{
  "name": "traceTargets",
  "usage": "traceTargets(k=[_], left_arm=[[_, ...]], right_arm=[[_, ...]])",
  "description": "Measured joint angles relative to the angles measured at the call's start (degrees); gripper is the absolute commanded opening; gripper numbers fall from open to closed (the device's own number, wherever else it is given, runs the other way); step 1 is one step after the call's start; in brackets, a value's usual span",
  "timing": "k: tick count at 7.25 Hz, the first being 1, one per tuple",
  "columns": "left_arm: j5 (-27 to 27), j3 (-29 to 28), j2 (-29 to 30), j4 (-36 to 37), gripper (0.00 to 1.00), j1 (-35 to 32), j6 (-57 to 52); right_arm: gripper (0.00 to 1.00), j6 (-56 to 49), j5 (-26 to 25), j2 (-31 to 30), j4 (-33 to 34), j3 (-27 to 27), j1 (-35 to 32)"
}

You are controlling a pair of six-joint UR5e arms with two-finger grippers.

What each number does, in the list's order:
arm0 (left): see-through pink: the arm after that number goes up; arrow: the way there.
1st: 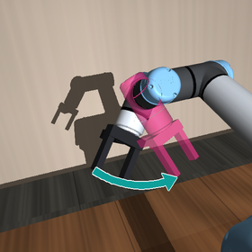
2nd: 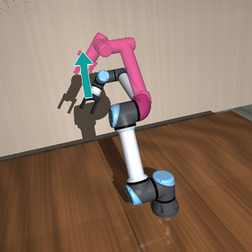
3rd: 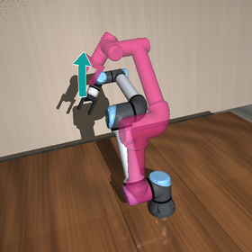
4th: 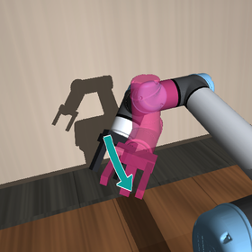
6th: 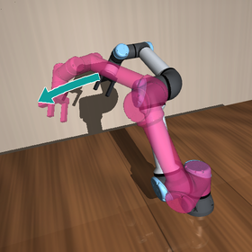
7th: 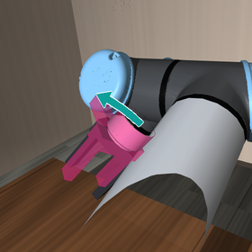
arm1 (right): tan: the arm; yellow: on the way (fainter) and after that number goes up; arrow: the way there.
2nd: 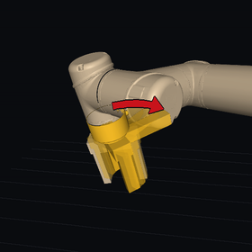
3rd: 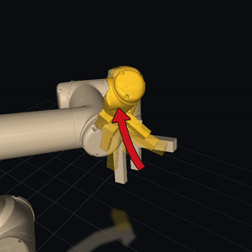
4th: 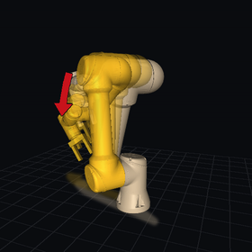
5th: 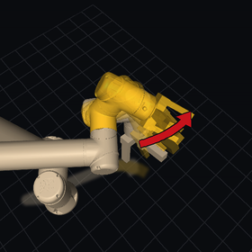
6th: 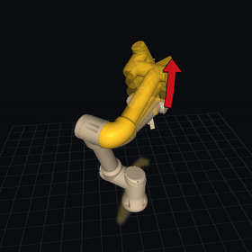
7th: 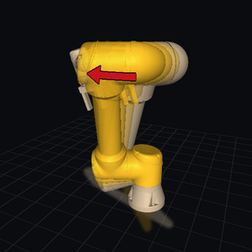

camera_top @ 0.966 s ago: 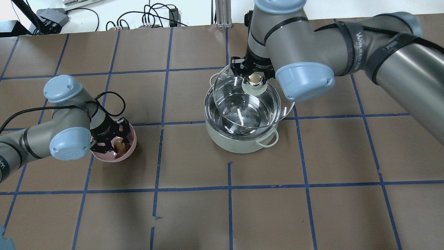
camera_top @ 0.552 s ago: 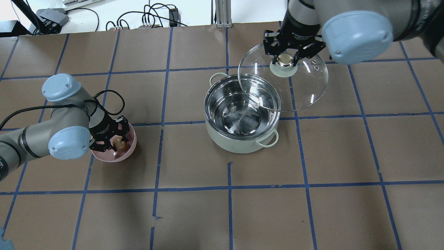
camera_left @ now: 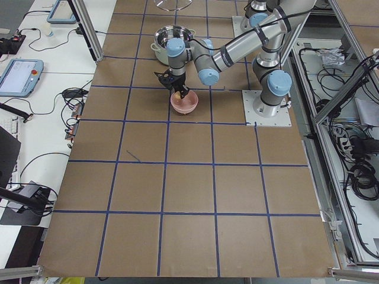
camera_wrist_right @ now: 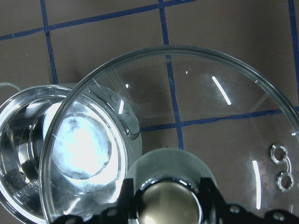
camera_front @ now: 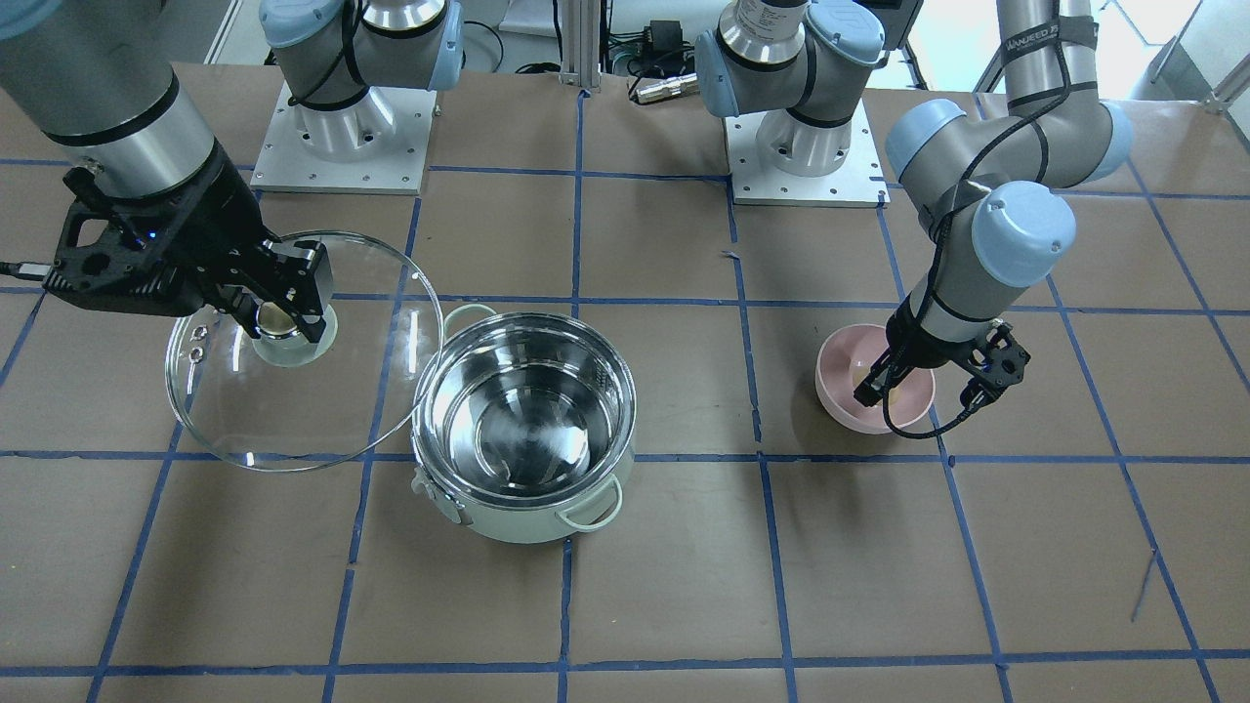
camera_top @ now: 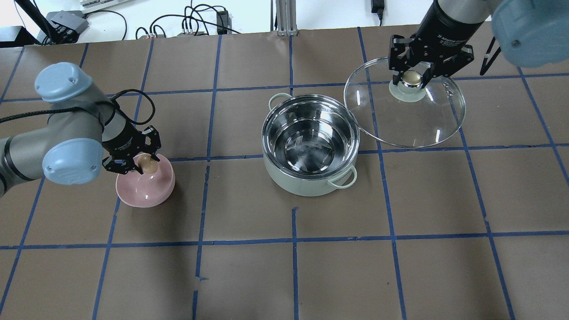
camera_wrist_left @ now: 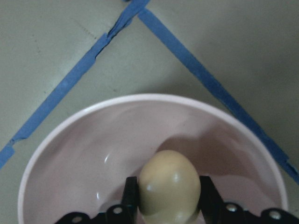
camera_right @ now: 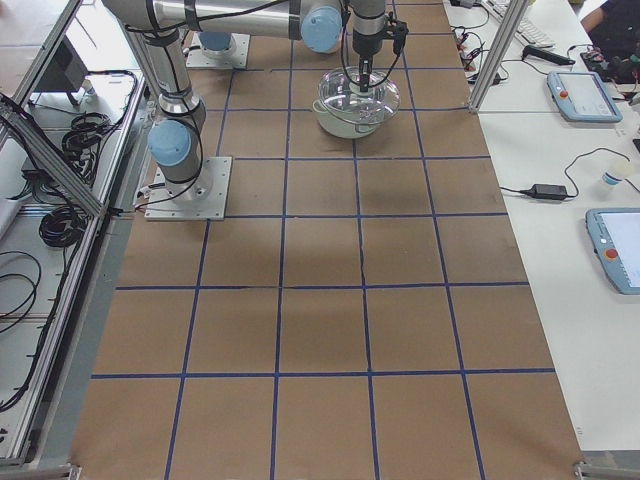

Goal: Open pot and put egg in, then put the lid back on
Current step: 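Lift the egg from the bowl and carry it over the pot with the left gripper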

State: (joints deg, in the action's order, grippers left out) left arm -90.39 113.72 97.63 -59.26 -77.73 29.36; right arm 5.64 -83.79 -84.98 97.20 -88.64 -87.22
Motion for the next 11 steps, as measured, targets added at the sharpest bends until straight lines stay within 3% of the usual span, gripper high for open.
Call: traceTargets(k=[3,6,11], left_arm=[[0.0,-9.3,-0.8,-6.0,0.21,-9.3,0.0],[1.0,-14.5,1.1,-6.0,0.21,-19.9,-2.6],[2.4,-22.2,11.9,-1.8,0.20,-31.0,-9.7]], right_arm=[[0.20,-0.4,-0.3,-0.1,0.0,-0.5,0.0],[0.21,-0.9,-1.9,-0.1,-0.2,-0.6,0.3],[0.22,-1.1,-3.0,-0.1,-0.3,-0.9,0.9]])
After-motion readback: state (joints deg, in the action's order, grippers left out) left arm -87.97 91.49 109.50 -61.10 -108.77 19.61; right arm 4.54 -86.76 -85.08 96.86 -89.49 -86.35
